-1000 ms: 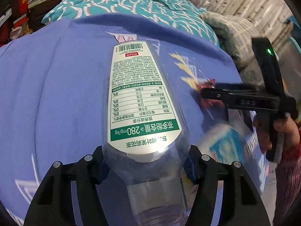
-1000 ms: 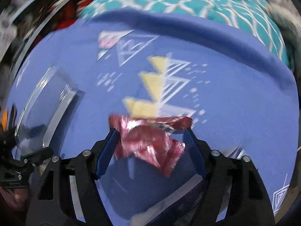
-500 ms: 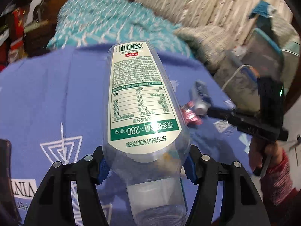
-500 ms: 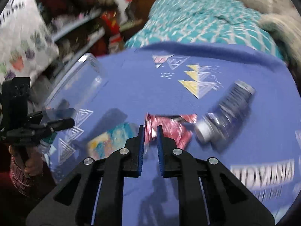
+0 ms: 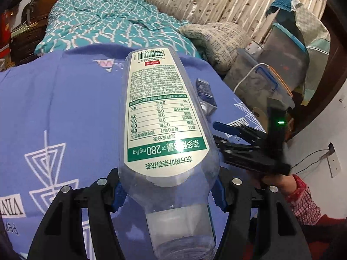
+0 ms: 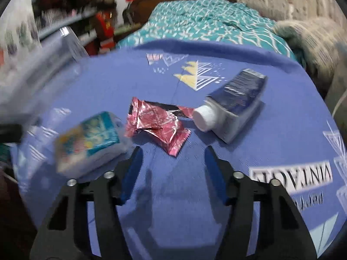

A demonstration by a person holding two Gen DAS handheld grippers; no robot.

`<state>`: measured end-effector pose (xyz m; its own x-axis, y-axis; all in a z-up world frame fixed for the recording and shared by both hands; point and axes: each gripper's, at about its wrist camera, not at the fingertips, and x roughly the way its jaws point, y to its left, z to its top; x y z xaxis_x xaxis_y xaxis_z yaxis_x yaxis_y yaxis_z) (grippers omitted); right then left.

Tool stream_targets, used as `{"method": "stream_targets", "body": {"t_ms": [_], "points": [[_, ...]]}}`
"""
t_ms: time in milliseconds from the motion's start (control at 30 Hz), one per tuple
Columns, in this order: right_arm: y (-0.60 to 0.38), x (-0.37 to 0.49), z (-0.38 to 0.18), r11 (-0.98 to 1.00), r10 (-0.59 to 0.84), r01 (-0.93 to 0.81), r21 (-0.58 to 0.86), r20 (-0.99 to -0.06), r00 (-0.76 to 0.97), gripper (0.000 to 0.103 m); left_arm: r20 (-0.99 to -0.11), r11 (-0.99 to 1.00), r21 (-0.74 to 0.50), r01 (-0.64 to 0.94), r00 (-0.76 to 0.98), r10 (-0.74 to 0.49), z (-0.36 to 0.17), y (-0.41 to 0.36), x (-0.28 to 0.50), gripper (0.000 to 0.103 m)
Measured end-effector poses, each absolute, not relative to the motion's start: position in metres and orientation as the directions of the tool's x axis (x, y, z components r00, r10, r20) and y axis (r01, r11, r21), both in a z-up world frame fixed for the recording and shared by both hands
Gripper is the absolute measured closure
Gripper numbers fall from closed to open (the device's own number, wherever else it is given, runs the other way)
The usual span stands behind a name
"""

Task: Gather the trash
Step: 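Grasp the clear plastic bottle with the left tool while the right tool grasps the red wrapper, then carry bottle and wrapper over the wastebasket and open both tools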

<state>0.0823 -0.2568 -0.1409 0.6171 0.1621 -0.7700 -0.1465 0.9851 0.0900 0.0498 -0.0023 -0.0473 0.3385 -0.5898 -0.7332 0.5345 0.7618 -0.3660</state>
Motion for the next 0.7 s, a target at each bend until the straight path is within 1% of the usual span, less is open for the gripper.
{"method": "stream_targets", "body": {"t_ms": [67,100,133,167,200,233,267,367,467,567,633,700], "points": [[-0.246,0.096,-0.150,0.985,0.157,-0.151,0.081,-0.788,0.595,0.046,-0.732,0.768,-0.373,0.521,0.343,-0.588,-0.049,0.009,0.051,0.044],[-0.242,0.101,-0.150,0.985,0.156,-0.157,0.076,-0.787,0.597,0.048,-0.732,0.770,-0.375,0.515,0.345,-0.587,-0.049,0.013,0.050,0.044],[-0.238,0.103,-0.150,0.983,0.165,-0.168,0.079,-0.787,0.594,0.064,-0.732,0.772,-0.377,0.512,0.347,-0.587,-0.048,0.015,0.050,0.044],[-0.236,0.104,-0.150,0.982,0.165,-0.169,0.078,-0.787,0.595,0.077,-0.732,0.774,-0.379,0.507,0.348,-0.586,-0.049,0.018,0.051,0.044],[-0.236,0.105,-0.149,0.981,0.177,-0.170,0.093,-0.787,0.591,0.081,-0.732,0.775,-0.381,0.505,0.347,-0.586,-0.050,0.021,0.050,0.044],[-0.237,0.102,-0.147,0.979,0.194,-0.169,0.115,-0.782,0.592,0.088,-0.731,0.774,-0.383,0.504,0.347,-0.587,-0.050,0.022,0.050,0.044],[-0.239,0.097,-0.145,0.977,0.208,-0.169,0.131,-0.776,0.596,0.090,-0.730,0.772,-0.384,0.506,0.345,-0.590,-0.049,0.023,0.049,0.044],[-0.254,0.060,-0.129,0.962,0.272,-0.164,0.217,-0.733,0.624,0.091,-0.716,0.751,-0.389,0.534,0.338,-0.611,-0.043,0.018,0.044,0.044],[-0.273,0.015,-0.112,0.959,0.273,-0.135,0.250,-0.684,0.676,0.091,-0.701,0.710,-0.394,0.584,0.309,-0.643,-0.037,0.001,0.038,0.044],[-0.303,-0.030,-0.105,0.977,0.172,-0.035,0.212,-0.669,0.724,0.091,-0.695,0.643,-0.399,0.653,0.242,-0.677,-0.034,-0.032,0.030,0.044],[-0.326,-0.051,-0.107,0.987,0.051,0.065,0.144,-0.680,0.731,0.091,-0.699,0.597,-0.397,0.698,0.192,-0.689,-0.036,-0.060,0.024,0.044],[-0.353,-0.068,-0.113,0.980,-0.004,0.142,0.140,-0.697,0.717,0.091,-0.709,0.553,-0.391,0.736,0.143,-0.691,-0.041,-0.090,0.018,0.044]]}}
